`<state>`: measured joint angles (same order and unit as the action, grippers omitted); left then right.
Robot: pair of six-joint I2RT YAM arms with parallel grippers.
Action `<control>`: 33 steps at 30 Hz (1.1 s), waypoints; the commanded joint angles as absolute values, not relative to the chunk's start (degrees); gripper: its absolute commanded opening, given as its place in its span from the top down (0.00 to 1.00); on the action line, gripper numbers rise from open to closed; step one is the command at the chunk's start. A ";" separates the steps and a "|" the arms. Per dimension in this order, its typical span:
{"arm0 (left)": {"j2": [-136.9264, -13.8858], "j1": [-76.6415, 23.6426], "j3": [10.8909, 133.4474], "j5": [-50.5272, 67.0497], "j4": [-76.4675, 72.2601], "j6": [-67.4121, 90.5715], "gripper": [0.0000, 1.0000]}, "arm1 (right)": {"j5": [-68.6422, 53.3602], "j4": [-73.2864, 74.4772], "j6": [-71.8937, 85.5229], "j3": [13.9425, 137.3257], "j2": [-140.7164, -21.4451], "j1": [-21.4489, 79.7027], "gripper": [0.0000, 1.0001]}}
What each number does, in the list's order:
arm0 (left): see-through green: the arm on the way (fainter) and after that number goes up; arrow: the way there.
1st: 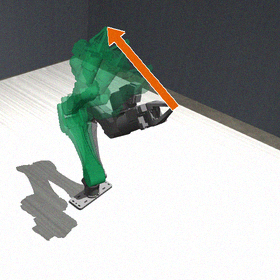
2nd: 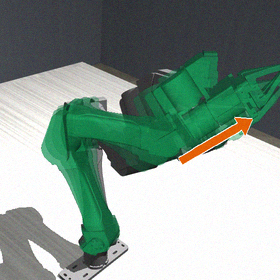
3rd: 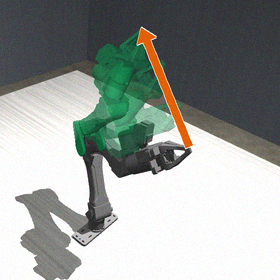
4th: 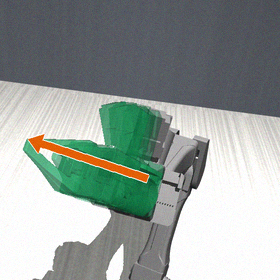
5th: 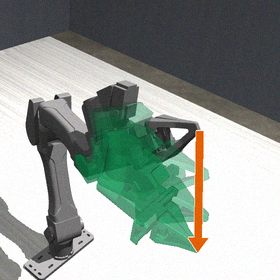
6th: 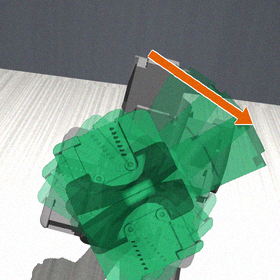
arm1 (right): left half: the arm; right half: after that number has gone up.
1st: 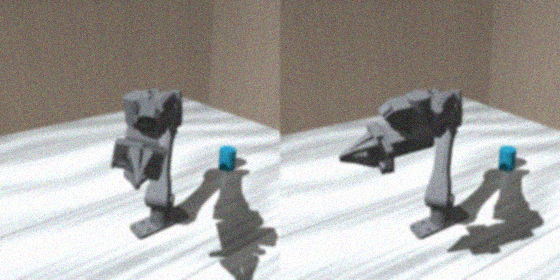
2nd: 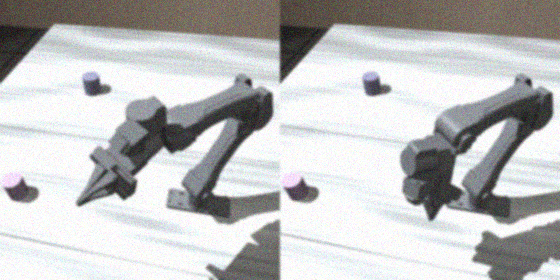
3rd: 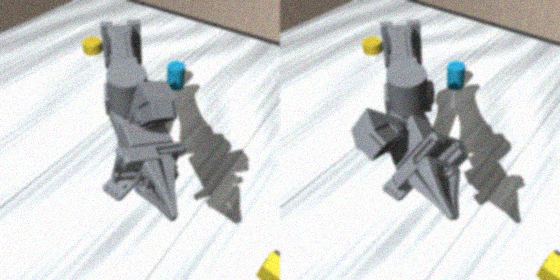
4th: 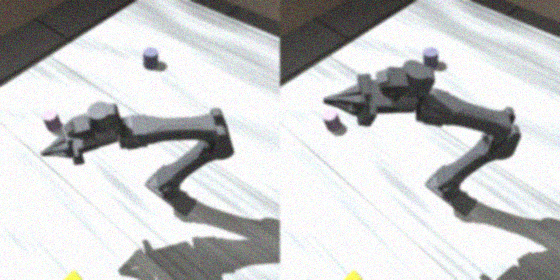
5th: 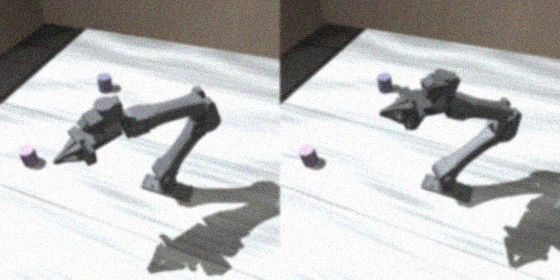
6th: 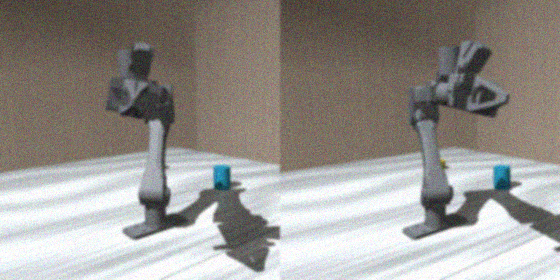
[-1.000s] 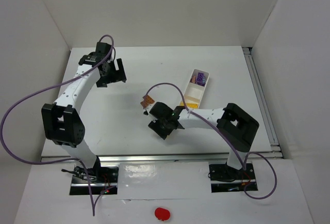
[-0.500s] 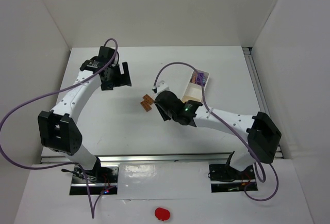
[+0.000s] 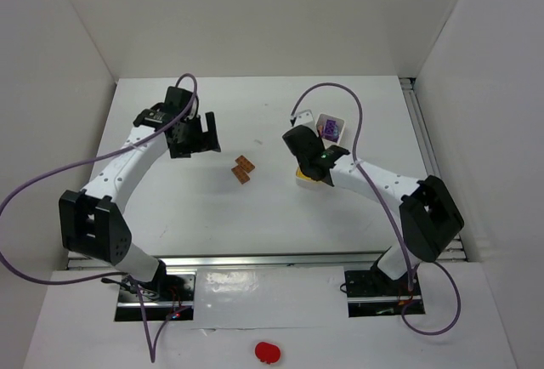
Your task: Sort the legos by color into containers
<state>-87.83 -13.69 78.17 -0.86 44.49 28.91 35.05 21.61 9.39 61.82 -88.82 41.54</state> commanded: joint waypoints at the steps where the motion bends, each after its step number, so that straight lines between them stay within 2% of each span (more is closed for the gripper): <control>1: -84.81 -13.80 77.78 -0.09 42.54 29.97 0.00 | 34.19 18.11 7.47 61.35 -88.24 38.50 0.66; 15: -88.15 -14.85 77.78 -0.09 42.54 29.97 0.00 | 28.56 13.71 8.17 55.11 -88.24 35.42 0.62; 17: -88.15 -14.85 77.78 -0.09 42.54 29.97 0.00 | 28.56 13.10 8.70 53.88 -88.24 35.42 0.56; 18: -88.68 -15.38 78.31 -0.09 42.54 29.97 0.00 | 28.56 13.10 8.70 53.88 -88.24 35.42 0.46; 22: -89.20 -15.38 78.31 -0.09 42.54 29.97 0.00 | 28.56 13.70 8.70 53.88 -88.24 35.42 0.24; 23: -89.21 -15.38 78.31 -0.09 42.54 29.97 0.00 | 28.56 13.71 8.70 53.88 -88.24 35.42 0.23; 27: -89.21 -15.38 78.83 -0.62 42.54 29.97 0.00 | 30.40 15.03 8.70 55.90 -87.10 36.91 0.23; 33: -89.74 -15.38 79.45 -4.65 43.07 29.97 0.00 | 27.17 16.87 8.17 61.78 -84.46 41.38 0.35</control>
